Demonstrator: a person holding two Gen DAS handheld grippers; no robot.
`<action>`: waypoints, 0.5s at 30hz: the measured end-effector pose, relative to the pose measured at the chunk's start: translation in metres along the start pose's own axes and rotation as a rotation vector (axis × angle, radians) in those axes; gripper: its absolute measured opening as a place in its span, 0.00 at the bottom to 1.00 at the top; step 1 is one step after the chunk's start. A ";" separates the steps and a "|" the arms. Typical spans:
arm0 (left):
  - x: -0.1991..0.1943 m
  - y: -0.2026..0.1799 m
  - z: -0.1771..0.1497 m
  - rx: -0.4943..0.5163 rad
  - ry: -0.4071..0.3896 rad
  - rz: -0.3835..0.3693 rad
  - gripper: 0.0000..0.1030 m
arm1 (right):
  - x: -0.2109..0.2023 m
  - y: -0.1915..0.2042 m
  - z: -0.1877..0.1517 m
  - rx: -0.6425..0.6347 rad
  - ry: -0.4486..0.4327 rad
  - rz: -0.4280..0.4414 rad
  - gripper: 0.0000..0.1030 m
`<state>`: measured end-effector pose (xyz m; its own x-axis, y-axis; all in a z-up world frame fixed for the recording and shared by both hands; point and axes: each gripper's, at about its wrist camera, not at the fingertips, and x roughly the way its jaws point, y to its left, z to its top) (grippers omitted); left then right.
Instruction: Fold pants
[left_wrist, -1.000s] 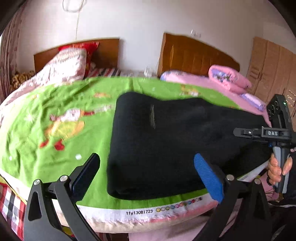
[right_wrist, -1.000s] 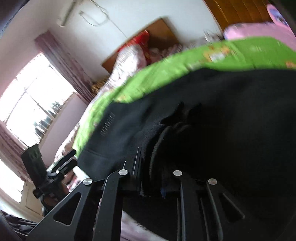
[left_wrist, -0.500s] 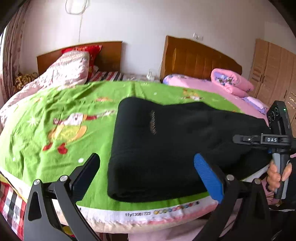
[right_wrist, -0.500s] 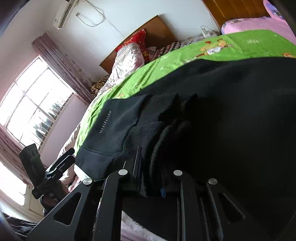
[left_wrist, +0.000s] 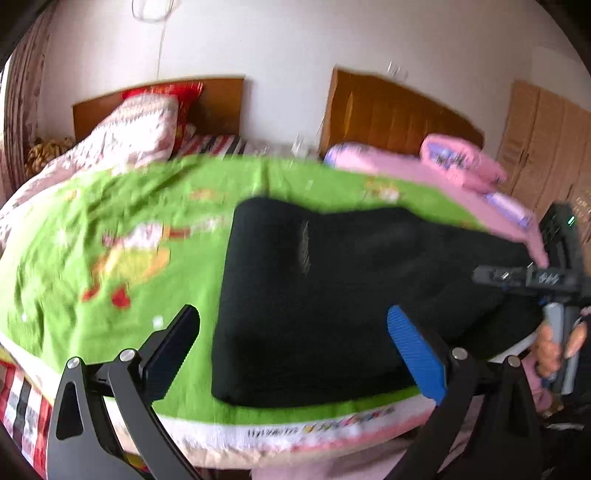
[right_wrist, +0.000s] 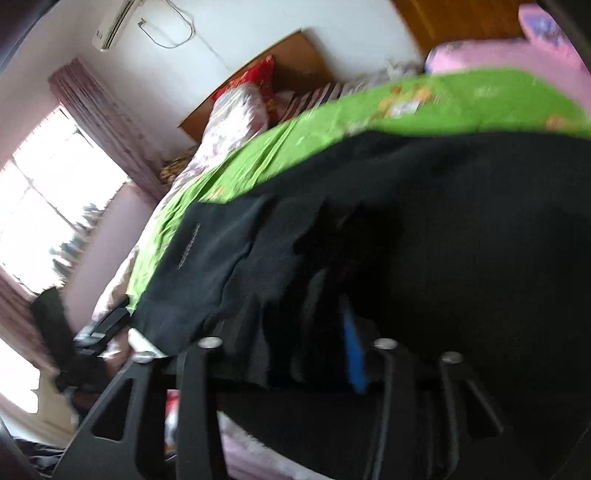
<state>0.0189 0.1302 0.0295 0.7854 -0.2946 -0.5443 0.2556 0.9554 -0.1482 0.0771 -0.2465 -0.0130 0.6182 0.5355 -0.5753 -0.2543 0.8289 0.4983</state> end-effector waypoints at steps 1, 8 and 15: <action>-0.005 -0.002 0.008 -0.002 -0.021 -0.021 0.98 | -0.005 0.007 0.003 -0.026 -0.026 0.013 0.55; 0.047 -0.034 0.004 0.062 0.103 -0.086 0.98 | 0.017 0.080 -0.023 -0.367 0.015 -0.049 0.55; 0.056 -0.044 -0.012 0.177 0.130 -0.029 0.99 | 0.028 0.071 -0.038 -0.418 0.064 -0.083 0.61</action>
<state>0.0451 0.0722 -0.0046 0.7002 -0.3054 -0.6454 0.3810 0.9243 -0.0241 0.0482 -0.1663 -0.0188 0.6051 0.4627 -0.6479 -0.4933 0.8566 0.1511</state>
